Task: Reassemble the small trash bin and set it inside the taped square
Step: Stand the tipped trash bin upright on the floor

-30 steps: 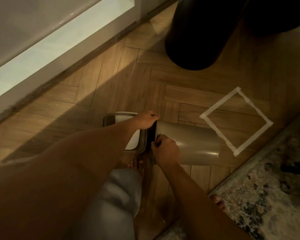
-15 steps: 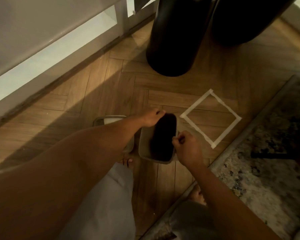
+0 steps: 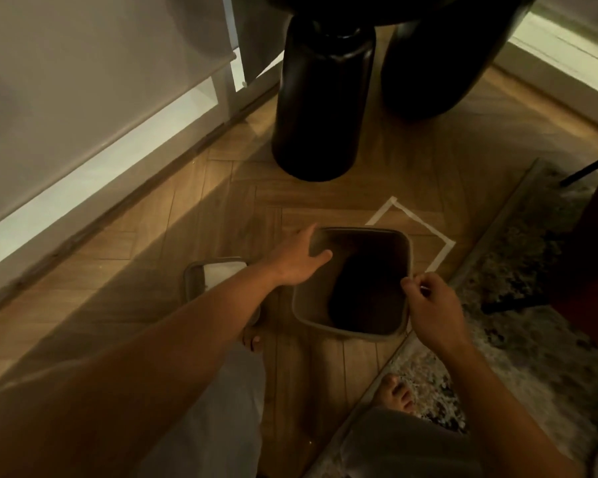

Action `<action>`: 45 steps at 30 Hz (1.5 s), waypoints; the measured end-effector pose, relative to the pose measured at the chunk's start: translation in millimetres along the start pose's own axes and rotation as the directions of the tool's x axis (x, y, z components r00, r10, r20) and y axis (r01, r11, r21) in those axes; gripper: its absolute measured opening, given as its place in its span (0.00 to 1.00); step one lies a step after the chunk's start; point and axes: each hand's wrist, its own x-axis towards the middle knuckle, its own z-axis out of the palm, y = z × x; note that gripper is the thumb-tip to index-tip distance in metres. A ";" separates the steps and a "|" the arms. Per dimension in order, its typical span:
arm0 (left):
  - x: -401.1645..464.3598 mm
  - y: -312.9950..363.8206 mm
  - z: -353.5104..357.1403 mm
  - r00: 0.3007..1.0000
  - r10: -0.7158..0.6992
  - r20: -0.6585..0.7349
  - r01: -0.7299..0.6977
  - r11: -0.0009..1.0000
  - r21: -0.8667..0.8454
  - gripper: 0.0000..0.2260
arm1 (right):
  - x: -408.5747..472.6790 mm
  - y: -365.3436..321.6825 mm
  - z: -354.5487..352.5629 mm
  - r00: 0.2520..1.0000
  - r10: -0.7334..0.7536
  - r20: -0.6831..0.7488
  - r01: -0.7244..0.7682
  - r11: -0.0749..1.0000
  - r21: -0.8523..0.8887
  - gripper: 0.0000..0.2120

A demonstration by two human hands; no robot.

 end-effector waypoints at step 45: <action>44.7 37.9 78.5 0.987 0.008 0.163 -0.021 0.997 0.078 0.28 | 11.5 96.0 -10.1 0.891 0.225 0.394 -0.233 0.972 -0.027 0.14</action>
